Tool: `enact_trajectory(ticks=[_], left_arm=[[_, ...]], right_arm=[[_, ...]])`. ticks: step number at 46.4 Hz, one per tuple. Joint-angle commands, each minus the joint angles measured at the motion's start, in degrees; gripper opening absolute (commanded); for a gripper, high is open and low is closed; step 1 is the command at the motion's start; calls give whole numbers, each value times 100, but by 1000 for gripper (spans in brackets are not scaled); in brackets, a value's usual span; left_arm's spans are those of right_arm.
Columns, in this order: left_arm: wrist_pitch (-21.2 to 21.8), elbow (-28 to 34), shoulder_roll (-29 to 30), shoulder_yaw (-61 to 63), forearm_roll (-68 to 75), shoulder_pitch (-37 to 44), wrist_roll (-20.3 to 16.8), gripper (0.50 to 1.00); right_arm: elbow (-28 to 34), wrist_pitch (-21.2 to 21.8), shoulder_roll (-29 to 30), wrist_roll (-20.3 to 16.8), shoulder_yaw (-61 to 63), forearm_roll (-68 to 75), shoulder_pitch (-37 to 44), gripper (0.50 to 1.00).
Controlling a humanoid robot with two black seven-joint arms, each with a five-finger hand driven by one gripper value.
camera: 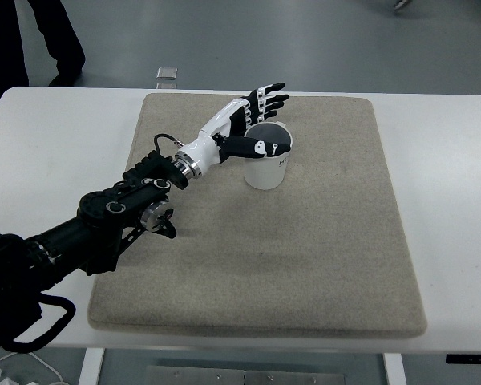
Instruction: Flip white cup upright
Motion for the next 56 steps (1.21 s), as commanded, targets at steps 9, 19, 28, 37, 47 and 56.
enact_trajectory(ticks=[9, 19, 28, 37, 47, 56], left_arm=[[0, -3, 0, -220, 0, -163, 0, 992], [18, 5, 0, -448, -26, -506, 0, 992], [9, 32, 105, -1003, -105, -884, 0, 992], [18, 76, 360, -1056, -1097, -1244, 0, 992], [9, 260, 729, -1064, -1775, -1473, 326, 992], [9, 497, 993, -1091, -2170, -1403, 1126, 988]], right_arm=[[0, 0, 0, 0, 0, 0, 0, 930], [0, 0, 0, 0, 0, 0, 0, 930], [0, 0, 0, 0, 0, 0, 0, 930], [0, 0, 0, 0, 0, 0, 0, 930], [0, 0, 0, 0, 0, 0, 0, 930], [0, 0, 0, 0, 9, 0, 0, 930]])
